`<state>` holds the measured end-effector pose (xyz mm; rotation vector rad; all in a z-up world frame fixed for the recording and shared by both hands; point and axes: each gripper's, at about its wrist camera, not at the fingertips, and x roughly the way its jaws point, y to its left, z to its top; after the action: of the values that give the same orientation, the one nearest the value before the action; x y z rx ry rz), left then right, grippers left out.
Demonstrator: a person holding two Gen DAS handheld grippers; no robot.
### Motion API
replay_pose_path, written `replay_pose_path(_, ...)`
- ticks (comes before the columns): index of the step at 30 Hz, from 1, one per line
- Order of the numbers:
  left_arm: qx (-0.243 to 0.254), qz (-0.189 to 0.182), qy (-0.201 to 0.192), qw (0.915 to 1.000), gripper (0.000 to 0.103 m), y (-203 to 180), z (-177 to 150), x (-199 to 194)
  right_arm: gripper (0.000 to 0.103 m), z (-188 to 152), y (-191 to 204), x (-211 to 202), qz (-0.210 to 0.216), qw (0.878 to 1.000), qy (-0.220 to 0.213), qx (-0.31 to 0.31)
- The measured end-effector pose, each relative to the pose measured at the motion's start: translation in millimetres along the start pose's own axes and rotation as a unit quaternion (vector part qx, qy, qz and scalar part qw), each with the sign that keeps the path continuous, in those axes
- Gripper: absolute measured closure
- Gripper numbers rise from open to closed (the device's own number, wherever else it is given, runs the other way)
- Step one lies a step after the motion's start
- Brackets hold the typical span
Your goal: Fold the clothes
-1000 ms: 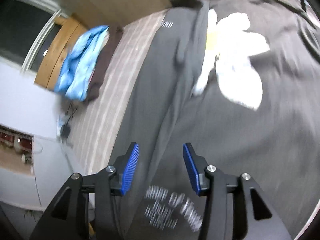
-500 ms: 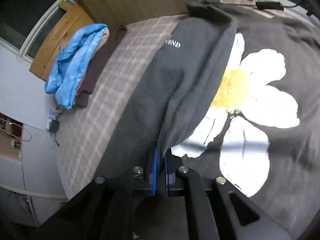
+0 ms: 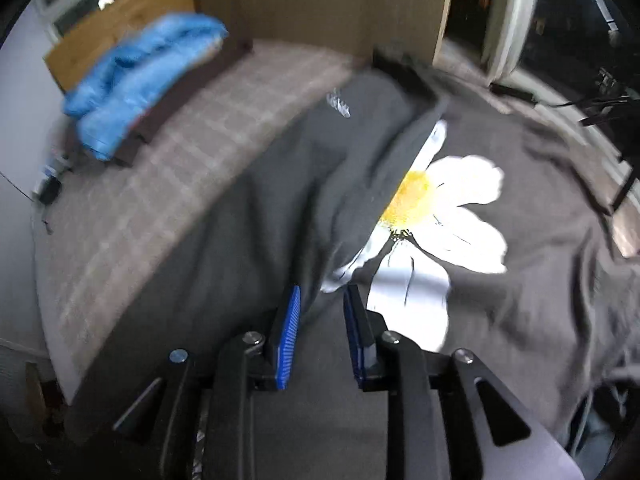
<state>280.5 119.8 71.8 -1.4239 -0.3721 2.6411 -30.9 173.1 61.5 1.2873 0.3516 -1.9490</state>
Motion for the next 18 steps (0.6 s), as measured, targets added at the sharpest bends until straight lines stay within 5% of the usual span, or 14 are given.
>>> replay_pose_path(4, -0.013, -0.002, -0.017, 0.9998, 0.067, 10.4, 14.6, 17.5, 0.075, -30.3, 37.8, -10.1, 0.039, 0.999, -0.012, -0.022)
replay_pose_path(9, 0.020, -0.014, 0.015, 0.9996, 0.067, -1.9, 26.0, 66.2, 0.069, -57.9, 76.2, 19.9, 0.029, 0.999, 0.011, -0.045)
replay_pose_path(11, 0.038, -0.015, 0.021, 0.9989, 0.063, -6.3, 22.5, 67.9, 0.057, -65.7, 82.1, 21.7, 0.017, 0.998, 0.008, -0.052)
replay_pose_path(14, 0.056, -0.025, 0.036, 0.9975, 0.062, -9.1, 16.8, 56.3, 0.057, -77.1, 76.0, 7.9, 0.016, 0.999, 0.019, -0.043)
replay_pose_path(18, 0.059, -0.028, 0.030, 0.9974, 0.062, -2.6, 28.3, 26.7, 0.057, -83.6, 28.2, -43.9, 0.068, 0.996, -0.012, 0.060)
